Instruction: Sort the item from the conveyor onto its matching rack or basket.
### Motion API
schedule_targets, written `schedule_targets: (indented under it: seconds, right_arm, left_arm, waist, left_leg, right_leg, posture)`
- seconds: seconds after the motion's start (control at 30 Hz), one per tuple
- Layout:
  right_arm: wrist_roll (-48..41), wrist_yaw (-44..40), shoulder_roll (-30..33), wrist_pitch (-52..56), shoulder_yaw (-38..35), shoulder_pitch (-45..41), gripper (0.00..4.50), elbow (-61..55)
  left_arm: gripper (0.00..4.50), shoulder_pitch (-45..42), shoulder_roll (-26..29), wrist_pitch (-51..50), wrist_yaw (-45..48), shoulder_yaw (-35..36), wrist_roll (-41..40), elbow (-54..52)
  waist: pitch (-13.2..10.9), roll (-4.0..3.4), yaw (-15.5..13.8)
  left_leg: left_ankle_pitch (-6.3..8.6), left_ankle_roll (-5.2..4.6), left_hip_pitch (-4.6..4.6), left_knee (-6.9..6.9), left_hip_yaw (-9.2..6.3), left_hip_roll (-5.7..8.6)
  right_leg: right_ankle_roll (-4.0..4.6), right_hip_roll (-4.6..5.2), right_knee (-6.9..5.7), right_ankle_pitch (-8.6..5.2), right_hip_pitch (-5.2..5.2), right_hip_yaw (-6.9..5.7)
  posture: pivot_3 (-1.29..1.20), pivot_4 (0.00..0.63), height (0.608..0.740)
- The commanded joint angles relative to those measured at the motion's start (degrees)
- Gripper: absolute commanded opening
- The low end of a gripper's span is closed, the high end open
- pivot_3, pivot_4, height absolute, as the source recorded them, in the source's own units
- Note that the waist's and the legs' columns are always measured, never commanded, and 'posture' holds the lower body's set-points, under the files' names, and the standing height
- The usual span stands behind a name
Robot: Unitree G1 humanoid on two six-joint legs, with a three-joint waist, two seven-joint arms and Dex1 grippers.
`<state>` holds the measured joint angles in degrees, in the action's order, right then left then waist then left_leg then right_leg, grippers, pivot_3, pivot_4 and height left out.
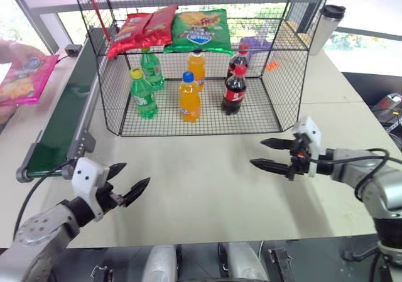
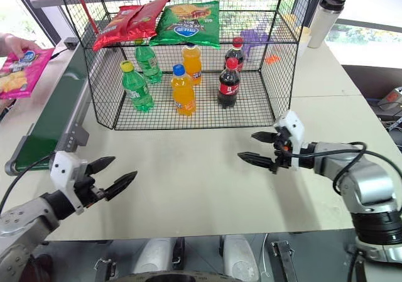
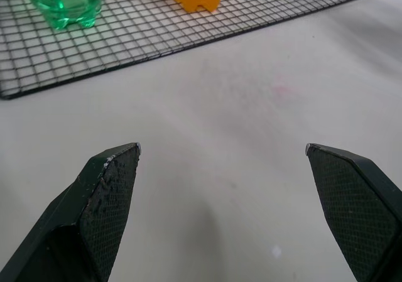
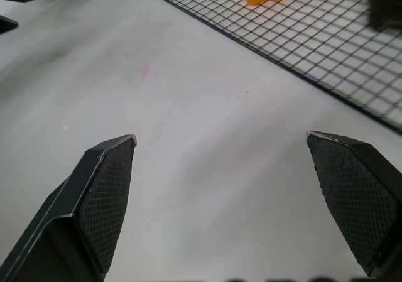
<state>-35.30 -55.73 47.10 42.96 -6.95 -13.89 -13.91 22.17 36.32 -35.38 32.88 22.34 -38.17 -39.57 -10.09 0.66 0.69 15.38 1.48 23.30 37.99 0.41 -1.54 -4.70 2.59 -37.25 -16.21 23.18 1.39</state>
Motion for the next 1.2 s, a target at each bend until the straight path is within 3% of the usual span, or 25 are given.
schedule_targets:
  seconds: [0.03,0.77,1.2]
  right_arm:
    - [-1.28,-0.75,0.09,-0.27,-0.62,-0.16,4.5,-2.02]
    - [0.96,-0.49,-1.17,-2.22,1.03,-0.57,4.5,-0.7]
    - [0.93,-1.7,-3.97,-2.14,3.55,-4.57,4.5,2.06]
  left_arm:
    - [4.4,-0.32,1.37,0.35,1.63,3.13,-1.54,-0.25]
    - [4.4,-1.45,2.41,-2.03,-0.48,3.43,-3.34,-3.43]
    - [4.4,-3.93,6.03,-4.39,-3.22,14.66,-4.88,-1.91]
  waist:
    - [0.0,0.0,-0.07]
    - [0.0,0.0,-0.05]
    - [0.0,0.0,0.07]
  left_leg:
    - [0.0,0.0,0.0,0.0,0.0,0.0]
    - [0.0,0.0,0.03,0.01,0.05,0.01]
    - [0.0,0.0,0.01,0.01,0.05,0.0]
  right_leg:
    - [0.0,0.0,0.0,0.0,0.0,0.0]
    - [0.0,0.01,0.03,0.01,0.01,0.02]
    - [-0.01,-0.03,0.02,0.01,0.01,0.01]
  posture:
    - [0.0,0.15,0.74]
    - [0.0,0.15,0.74]
    - [0.0,0.15,0.74]
